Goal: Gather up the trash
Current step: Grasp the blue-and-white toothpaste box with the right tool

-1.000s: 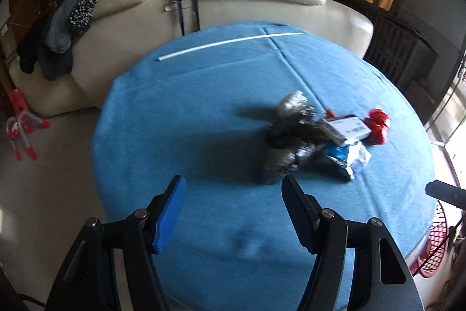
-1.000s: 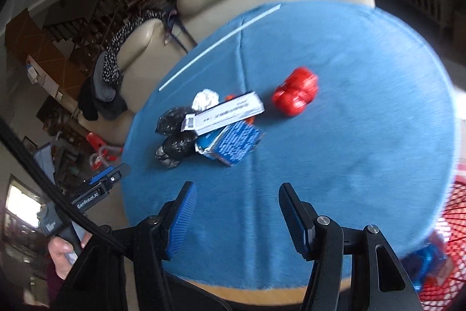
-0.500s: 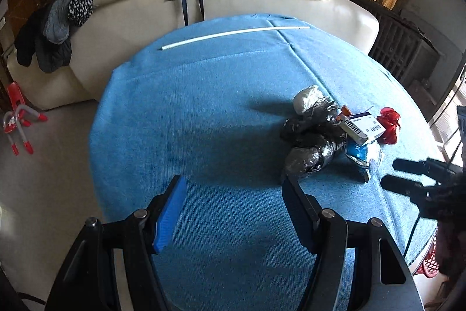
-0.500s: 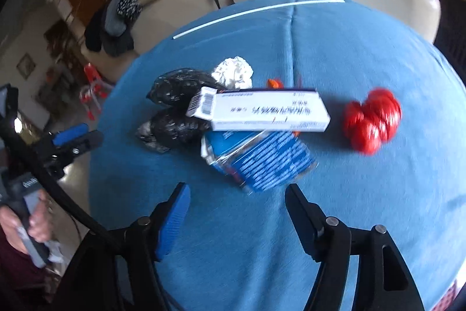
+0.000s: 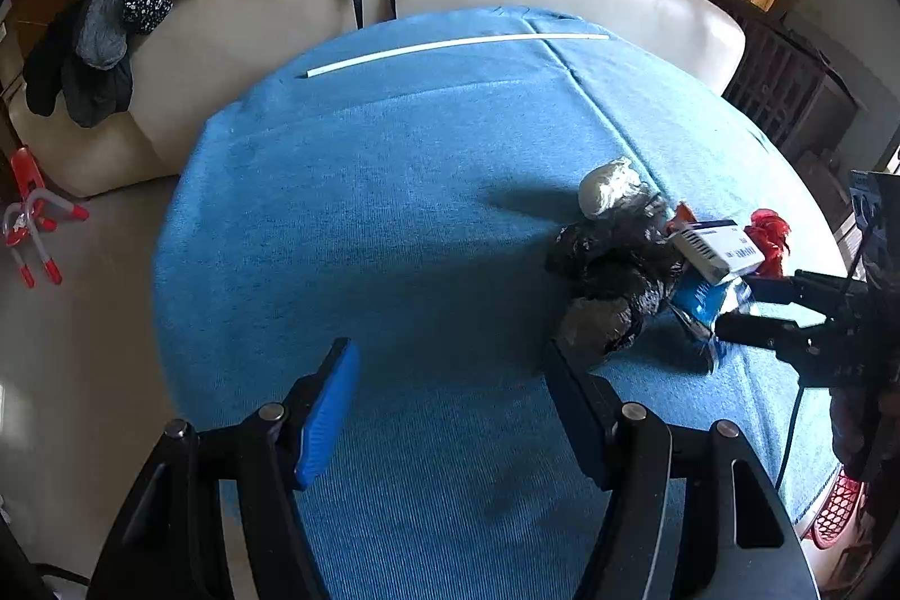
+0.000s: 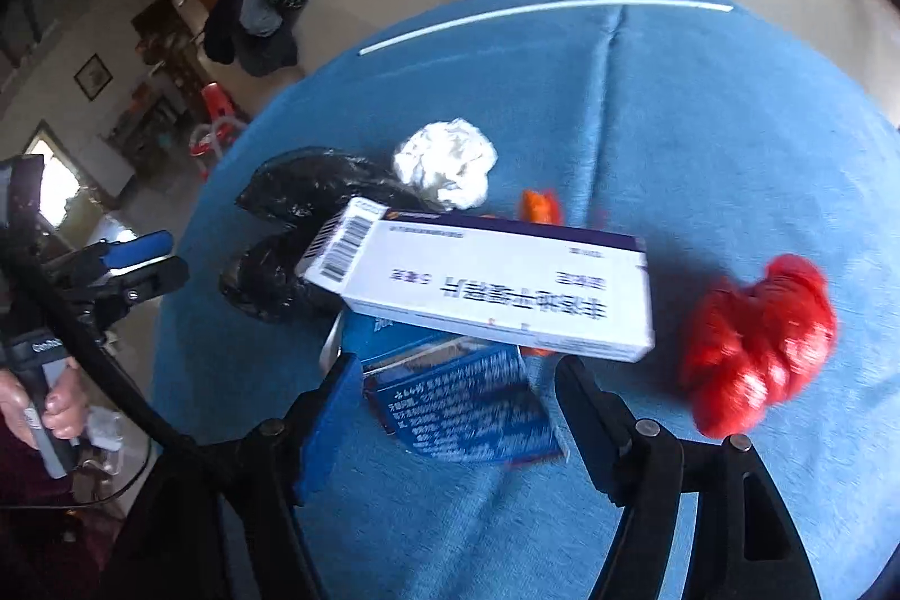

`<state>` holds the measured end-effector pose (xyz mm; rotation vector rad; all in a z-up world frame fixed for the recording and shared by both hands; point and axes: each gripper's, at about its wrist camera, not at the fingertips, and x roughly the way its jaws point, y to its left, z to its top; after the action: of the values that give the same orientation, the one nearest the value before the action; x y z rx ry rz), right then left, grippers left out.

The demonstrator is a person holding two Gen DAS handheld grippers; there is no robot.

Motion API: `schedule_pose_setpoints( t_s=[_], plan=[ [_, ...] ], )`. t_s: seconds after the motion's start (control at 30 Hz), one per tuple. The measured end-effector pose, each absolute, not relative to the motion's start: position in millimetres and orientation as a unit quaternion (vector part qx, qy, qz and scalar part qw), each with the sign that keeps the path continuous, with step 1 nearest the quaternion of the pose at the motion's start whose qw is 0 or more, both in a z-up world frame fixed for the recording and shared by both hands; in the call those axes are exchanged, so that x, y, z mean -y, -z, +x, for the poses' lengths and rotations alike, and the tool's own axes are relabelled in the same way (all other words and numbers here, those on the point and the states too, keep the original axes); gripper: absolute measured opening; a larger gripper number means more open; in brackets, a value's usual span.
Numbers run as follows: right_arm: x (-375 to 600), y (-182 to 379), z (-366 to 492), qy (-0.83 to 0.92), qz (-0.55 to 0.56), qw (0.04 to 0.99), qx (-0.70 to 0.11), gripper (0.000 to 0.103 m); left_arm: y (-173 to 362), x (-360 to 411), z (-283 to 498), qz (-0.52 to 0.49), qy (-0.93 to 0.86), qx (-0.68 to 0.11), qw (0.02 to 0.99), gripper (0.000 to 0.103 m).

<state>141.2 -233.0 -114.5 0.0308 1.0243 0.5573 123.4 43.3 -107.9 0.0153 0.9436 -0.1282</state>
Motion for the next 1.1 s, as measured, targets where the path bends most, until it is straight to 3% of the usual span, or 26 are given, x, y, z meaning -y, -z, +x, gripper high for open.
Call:
schedule_pose_setpoints(
  t_s=[0.33, 0.67, 1.1],
  plan=[
    [199, 103, 104, -0.354, 0.067, 0.808, -0.466, 0.074, 113, -50, 132, 0.003, 0.055, -0.461, 0.886, 0.069],
    [178, 117, 99, -0.18, 0.02, 0.855, -0.486, 0.074, 111, -64, 126, -0.013, 0.053, -0.453, 0.89, 0.069],
    [116, 138, 106, -0.121, -0.074, 0.858, -0.493, 0.075, 108, -81, 122, -0.022, 0.044, -0.449, 0.892, 0.069]
  ],
)
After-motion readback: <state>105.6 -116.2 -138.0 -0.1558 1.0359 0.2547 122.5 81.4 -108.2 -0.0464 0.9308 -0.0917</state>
